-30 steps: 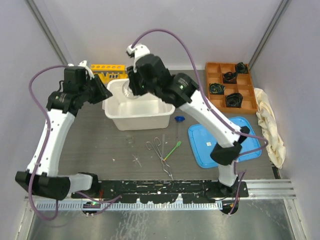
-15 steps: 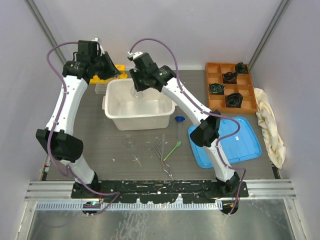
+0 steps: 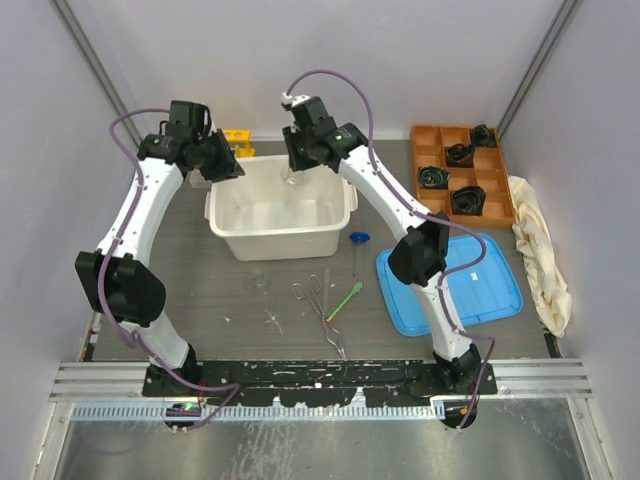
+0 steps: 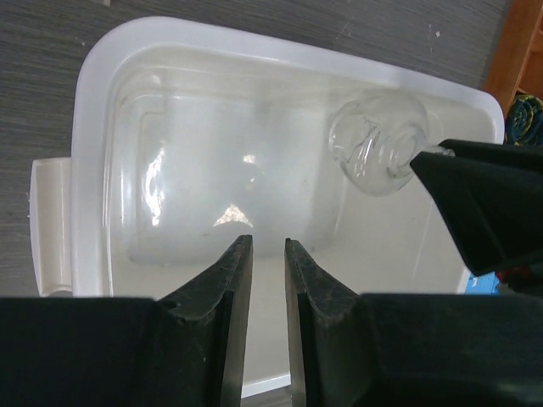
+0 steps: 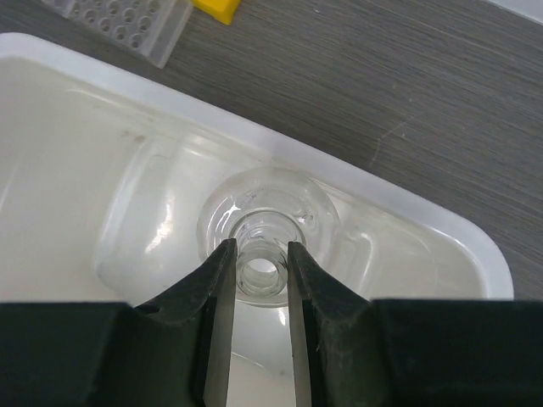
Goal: Organize the chemistry lab equipment
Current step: Place the collection bottle in the storage box.
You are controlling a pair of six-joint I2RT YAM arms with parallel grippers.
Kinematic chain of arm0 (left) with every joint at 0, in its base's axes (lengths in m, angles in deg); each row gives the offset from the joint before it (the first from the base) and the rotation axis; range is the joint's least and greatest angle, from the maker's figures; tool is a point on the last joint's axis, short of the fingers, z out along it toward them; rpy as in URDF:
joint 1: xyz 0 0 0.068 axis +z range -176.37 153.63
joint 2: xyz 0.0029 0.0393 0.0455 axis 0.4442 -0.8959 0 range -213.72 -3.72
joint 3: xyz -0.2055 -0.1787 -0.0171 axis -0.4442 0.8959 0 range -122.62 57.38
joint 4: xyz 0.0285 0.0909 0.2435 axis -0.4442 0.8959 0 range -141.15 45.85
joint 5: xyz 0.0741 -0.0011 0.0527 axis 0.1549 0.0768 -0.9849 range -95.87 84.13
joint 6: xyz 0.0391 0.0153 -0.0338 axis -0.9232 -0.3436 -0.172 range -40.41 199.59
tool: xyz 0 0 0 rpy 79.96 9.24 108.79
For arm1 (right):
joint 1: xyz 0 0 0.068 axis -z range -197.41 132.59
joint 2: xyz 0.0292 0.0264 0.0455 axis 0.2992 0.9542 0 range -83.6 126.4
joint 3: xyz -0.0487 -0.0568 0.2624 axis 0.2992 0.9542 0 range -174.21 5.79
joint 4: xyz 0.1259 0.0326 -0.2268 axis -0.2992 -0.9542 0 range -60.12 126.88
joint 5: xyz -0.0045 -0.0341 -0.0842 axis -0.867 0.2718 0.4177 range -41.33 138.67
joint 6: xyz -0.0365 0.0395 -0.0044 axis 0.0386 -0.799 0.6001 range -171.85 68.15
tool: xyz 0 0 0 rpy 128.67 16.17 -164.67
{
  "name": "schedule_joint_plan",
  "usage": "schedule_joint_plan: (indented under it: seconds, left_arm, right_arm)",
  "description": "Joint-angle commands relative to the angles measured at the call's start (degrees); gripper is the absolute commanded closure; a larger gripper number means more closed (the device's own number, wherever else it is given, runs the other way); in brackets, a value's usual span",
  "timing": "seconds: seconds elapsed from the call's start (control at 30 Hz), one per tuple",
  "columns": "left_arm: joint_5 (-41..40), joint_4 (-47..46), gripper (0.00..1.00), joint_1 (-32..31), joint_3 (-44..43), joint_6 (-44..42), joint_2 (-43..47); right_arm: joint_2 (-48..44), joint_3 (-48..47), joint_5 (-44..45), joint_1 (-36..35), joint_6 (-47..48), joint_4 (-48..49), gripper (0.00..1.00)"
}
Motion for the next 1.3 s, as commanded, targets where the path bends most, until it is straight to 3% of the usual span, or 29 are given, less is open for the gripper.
schedule_joint_plan:
  seconds: [0.0, 0.67, 1.27]
  left_arm:
    - [1.88, -2.95, 0.76, 0.12, 0.40, -0.62, 2.82]
    - [0.70, -1.20, 0.76, -2.04, 3.57, -2.85, 3.18]
    - [-0.83, -0.39, 0.76, -2.13, 8.54, -3.56, 8.14]
  right_arm:
    - [-1.36, -0.02, -1.71, 1.01, -0.09, 2.75, 0.99]
    - [1.55, 4.14, -4.58, -1.89, 1.11, 1.48, 0.99]
    - [8.07, -1.50, 4.86, -5.33, 1.98, 3.77, 0.99]
